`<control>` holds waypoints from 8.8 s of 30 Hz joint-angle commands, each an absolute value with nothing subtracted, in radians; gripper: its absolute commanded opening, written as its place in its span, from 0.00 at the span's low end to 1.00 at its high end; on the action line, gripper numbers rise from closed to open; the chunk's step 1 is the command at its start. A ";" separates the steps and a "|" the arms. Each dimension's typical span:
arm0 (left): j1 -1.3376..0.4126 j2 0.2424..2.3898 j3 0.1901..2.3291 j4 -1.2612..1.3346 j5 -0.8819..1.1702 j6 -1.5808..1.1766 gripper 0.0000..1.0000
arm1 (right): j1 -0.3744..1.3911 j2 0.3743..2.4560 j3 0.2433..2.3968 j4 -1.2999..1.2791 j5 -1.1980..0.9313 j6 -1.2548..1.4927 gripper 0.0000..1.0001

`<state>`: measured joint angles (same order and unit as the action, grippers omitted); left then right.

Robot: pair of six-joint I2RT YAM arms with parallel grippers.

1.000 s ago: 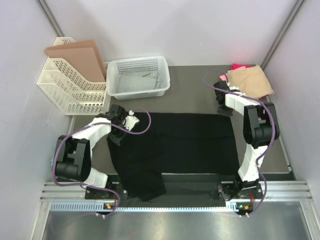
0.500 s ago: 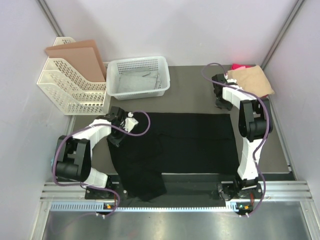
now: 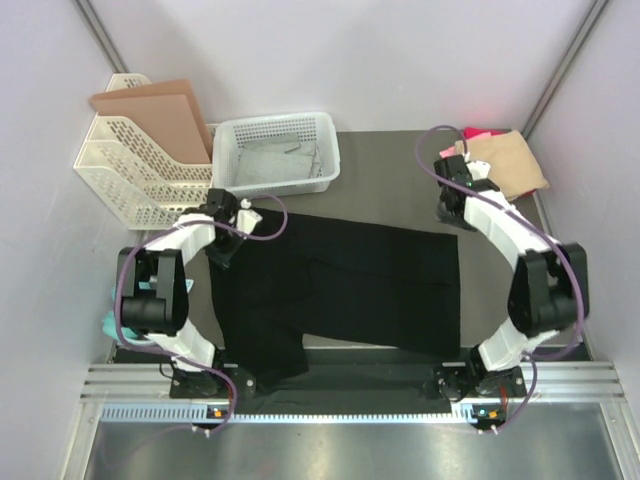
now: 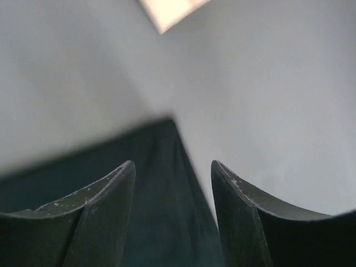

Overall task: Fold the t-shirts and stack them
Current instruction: Fold the flattened tshirt in 1/3 of the way, then grap the side of the flattened tshirt closest away from the robot with both arms

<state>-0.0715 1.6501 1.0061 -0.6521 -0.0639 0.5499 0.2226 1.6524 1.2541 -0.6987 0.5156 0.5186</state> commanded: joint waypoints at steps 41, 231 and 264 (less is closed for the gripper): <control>-0.100 1.250 0.742 -0.790 0.066 0.653 0.27 | 0.276 1.756 1.227 -0.676 0.359 0.565 0.57; -1.354 1.324 0.820 -0.900 -0.213 0.581 0.00 | 0.792 1.115 0.738 -1.016 0.316 1.080 0.83; -1.489 1.477 0.917 -0.994 0.038 0.442 0.47 | 0.841 1.167 0.756 -1.005 0.265 0.977 0.85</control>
<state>-1.4624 1.4738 0.9230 -1.0183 -0.0055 0.4843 0.8249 1.1683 0.7162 -0.9955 0.2386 0.9867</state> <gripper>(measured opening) 0.474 0.848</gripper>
